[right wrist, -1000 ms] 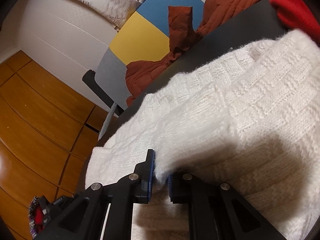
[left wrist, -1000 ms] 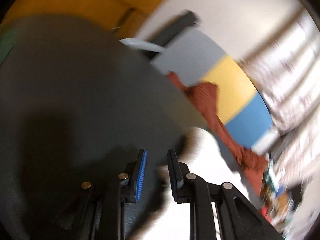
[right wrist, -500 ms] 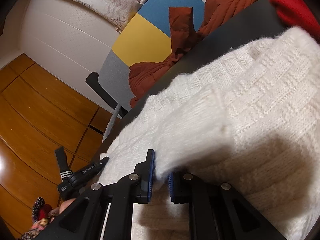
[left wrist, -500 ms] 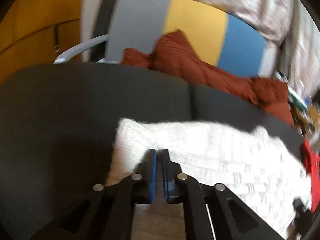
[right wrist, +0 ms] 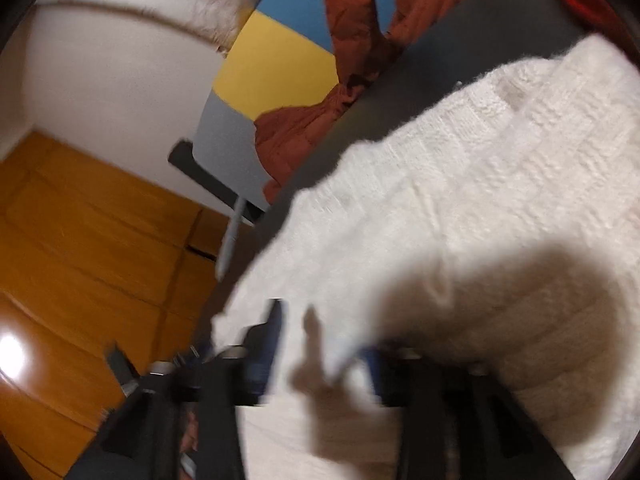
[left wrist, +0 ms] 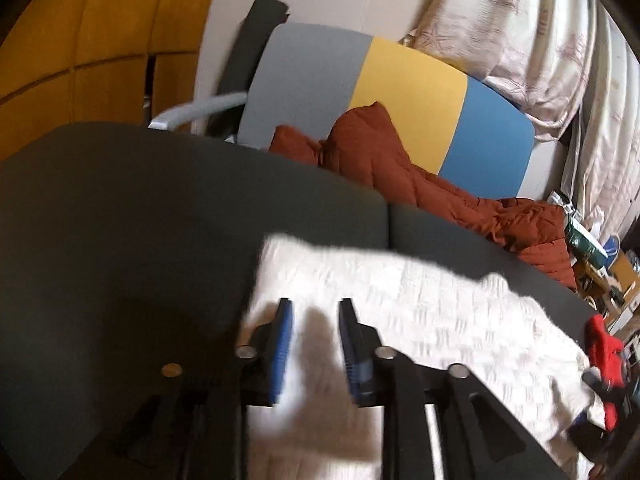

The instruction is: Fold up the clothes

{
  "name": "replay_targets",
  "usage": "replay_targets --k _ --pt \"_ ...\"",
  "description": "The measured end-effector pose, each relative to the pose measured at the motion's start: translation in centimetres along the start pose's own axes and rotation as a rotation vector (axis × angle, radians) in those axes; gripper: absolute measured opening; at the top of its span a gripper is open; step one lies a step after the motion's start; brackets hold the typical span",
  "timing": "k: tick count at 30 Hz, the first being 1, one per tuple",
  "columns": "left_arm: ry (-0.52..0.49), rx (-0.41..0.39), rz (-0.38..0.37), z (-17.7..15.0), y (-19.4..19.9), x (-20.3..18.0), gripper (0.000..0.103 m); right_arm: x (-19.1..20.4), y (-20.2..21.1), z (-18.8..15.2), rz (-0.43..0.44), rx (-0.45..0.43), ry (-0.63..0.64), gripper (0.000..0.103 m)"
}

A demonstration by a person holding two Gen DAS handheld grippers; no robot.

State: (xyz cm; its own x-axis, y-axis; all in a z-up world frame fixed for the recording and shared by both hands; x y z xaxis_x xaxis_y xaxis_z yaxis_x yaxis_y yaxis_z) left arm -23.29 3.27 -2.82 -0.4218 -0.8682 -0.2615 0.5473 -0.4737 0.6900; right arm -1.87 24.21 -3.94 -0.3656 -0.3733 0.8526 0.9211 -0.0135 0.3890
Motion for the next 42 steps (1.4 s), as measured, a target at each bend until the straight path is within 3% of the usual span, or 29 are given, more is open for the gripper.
replay_targets --k 1,2,3,7,9,14,16,17,18,19,22,24,25,27,28,32,34,36,37,38,42 --pt "0.029 0.026 -0.016 -0.5 -0.4 0.4 0.027 -0.1 -0.4 0.3 -0.030 0.009 -0.010 0.044" --pt "0.044 0.018 -0.028 -0.5 -0.3 0.5 0.027 -0.4 -0.7 0.5 -0.085 0.024 0.004 0.015" --pt "0.059 0.010 -0.039 -0.5 -0.2 0.7 0.027 -0.5 -0.8 0.8 -0.135 0.030 0.034 0.008" --pt "0.070 0.005 -0.065 -0.6 -0.7 0.9 0.027 0.8 1.3 1.7 -0.249 -0.090 0.237 0.008" --pt "0.060 0.007 -0.053 -0.8 -1.0 1.0 0.027 -1.5 0.8 0.8 -0.361 -0.065 0.295 0.008" --pt "0.017 0.013 -0.016 -0.6 -1.3 0.2 0.027 -2.8 0.8 1.4 -0.265 -0.056 0.182 0.009" --pt "0.018 0.022 -0.025 -0.5 -0.7 0.2 0.028 -1.8 2.0 1.2 -0.266 -0.057 0.175 0.027" --pt "0.010 0.033 -0.022 -0.5 -0.3 0.3 0.028 -1.2 3.4 1.0 -0.250 -0.086 0.172 0.048" --pt "0.009 0.031 -0.026 -0.6 0.6 0.2 0.028 -0.5 5.1 0.7 -0.228 -0.126 0.169 0.062" --pt "0.015 0.018 -0.037 -0.7 1.6 0.0 0.028 -0.1 7.2 0.1 -0.202 -0.174 0.165 0.063" --pt "-0.025 -0.049 -0.110 -1.8 4.1 -1.8 0.030 -1.3 12.6 -2.3 -0.216 -0.230 0.156 0.059" --pt "-0.113 -0.072 -0.149 -3.4 5.0 -3.7 0.030 -3.2 15.0 -3.4 -0.254 -0.238 0.132 0.043" --pt "-0.167 -0.040 -0.160 -4.6 4.5 -4.6 0.030 -4.1 15.9 -3.6 -0.249 -0.240 0.097 0.041" --pt "-0.214 0.042 -0.167 -6.0 3.2 -5.3 0.030 -5.8 17.2 -3.6 -0.197 -0.247 0.005 0.040" --pt "-0.203 0.057 -0.167 -6.0 2.8 -5.1 0.032 -6.1 17.4 -3.2 -0.132 -0.257 -0.051 0.040" --pt "-0.153 0.066 -0.212 -6.1 2.7 -4.4 0.033 -6.6 15.4 -1.5 -0.027 -0.217 -0.136 0.040" --pt "-0.128 0.068 -0.229 -6.0 2.5 -4.0 0.033 -8.2 14.5 -0.7 -0.061 -0.216 -0.213 0.034" --pt "-0.113 0.071 -0.238 -5.9 2.4 -3.7 0.033 -9.5 13.8 0.5 -0.044 -0.256 -0.311 0.019" --pt "-0.119 0.071 -0.232 -6.0 2.4 -3.8 0.033 -9.7 14.0 1.1 -0.056 -0.288 -0.314 0.017" --pt "-0.125 0.070 -0.227 -6.1 2.5 -3.9 0.033 -9.7 14.5 1.7 -0.077 -0.323 -0.298 0.007" --pt "-0.128 0.080 -0.238 -6.1 2.4 -4.2 0.033 -8.7 16.0 2.8 -0.200 -0.398 -0.150 0.007"
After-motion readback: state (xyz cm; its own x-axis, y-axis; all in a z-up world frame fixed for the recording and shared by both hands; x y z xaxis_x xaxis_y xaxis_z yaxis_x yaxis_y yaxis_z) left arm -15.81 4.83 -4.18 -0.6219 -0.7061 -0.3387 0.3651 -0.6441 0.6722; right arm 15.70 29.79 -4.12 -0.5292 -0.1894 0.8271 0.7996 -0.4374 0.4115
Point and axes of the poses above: each gripper's, at about its wrist camera, not at the fingertips, and y roughly against the way its jaws point, x to its left, z to its top, the point moved 10 cm from there along -y, roughly the way its jaws point, and after that the axes turned 4 degrees about z, right-handed, at the moved point
